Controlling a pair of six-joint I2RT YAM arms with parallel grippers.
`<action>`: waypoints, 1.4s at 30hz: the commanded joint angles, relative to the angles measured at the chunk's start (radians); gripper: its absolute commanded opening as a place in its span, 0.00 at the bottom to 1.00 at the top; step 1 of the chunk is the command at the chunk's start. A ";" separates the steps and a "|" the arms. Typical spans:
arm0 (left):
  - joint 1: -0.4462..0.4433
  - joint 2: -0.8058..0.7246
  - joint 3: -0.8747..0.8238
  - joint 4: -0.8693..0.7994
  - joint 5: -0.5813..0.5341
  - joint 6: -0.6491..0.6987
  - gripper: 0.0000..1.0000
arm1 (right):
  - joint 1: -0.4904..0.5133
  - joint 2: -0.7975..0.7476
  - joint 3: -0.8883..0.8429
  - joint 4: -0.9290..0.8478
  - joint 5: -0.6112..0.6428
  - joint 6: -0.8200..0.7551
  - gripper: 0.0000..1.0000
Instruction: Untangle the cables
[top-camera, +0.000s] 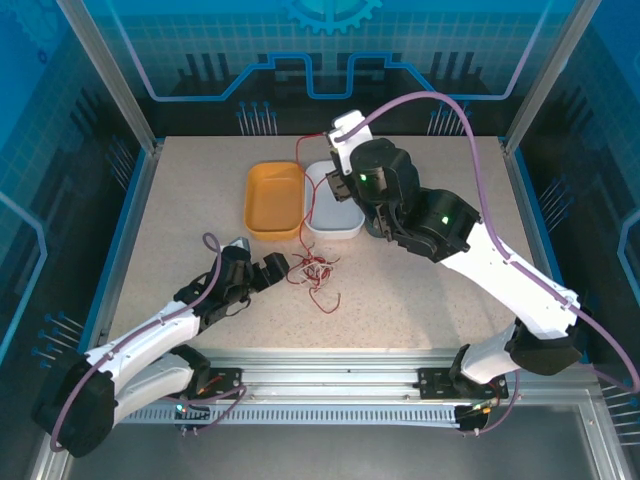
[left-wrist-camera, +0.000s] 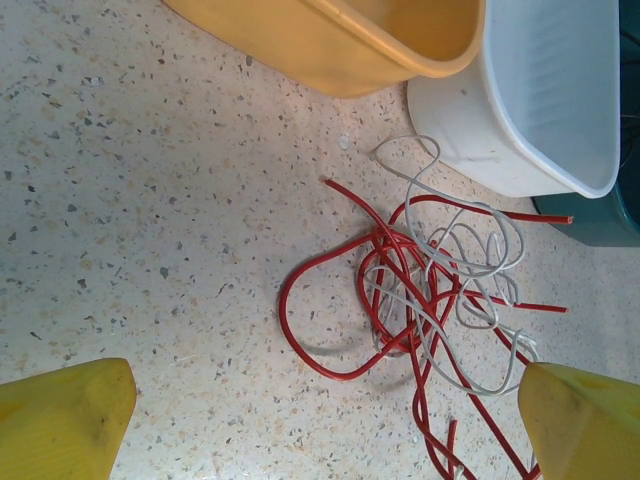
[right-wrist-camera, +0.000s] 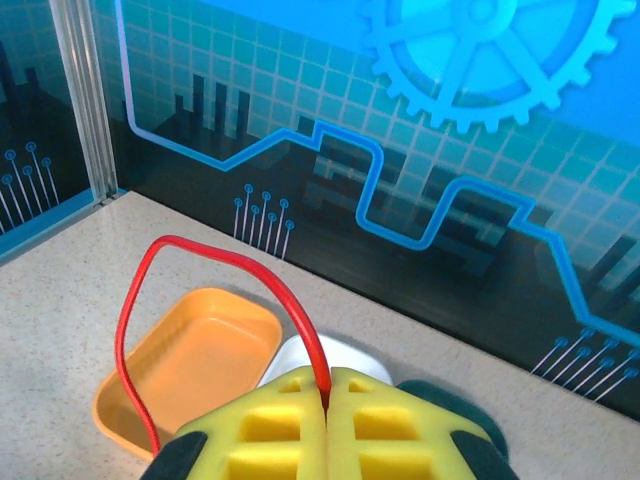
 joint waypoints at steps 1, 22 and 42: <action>0.011 -0.015 -0.009 0.006 0.004 -0.010 0.99 | -0.021 -0.017 -0.056 0.030 -0.047 0.138 0.00; 0.007 -0.149 -0.048 0.115 0.323 0.298 0.73 | -0.222 -0.061 -0.312 -0.066 -0.219 0.466 0.00; -0.257 0.322 0.102 0.147 0.188 0.214 0.63 | -0.256 -0.141 -0.439 0.014 -0.272 0.551 0.00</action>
